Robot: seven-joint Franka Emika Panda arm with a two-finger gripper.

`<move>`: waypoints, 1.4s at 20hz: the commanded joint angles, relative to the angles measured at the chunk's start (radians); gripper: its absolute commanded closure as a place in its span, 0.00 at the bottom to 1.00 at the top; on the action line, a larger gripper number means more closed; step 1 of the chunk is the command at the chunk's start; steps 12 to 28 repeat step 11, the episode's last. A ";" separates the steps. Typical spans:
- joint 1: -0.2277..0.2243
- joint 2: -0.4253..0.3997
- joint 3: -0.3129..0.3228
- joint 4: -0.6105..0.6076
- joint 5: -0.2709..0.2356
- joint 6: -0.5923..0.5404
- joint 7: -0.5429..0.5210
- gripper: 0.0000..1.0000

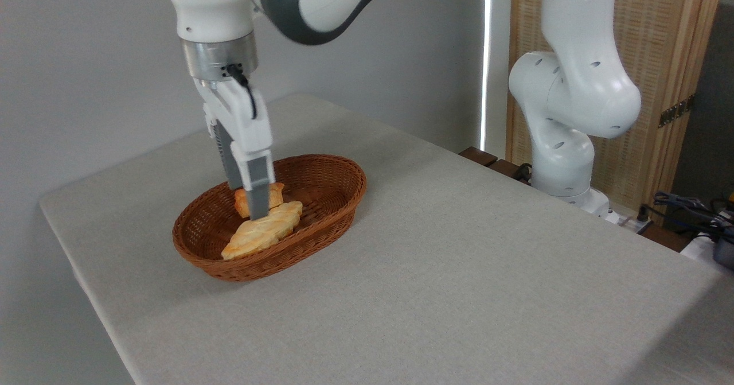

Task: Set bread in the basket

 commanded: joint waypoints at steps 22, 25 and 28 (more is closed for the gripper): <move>-0.007 -0.005 0.149 0.076 0.027 -0.110 -0.056 0.00; -0.007 -0.005 0.149 0.076 0.027 -0.110 -0.056 0.00; -0.007 -0.005 0.149 0.076 0.027 -0.110 -0.056 0.00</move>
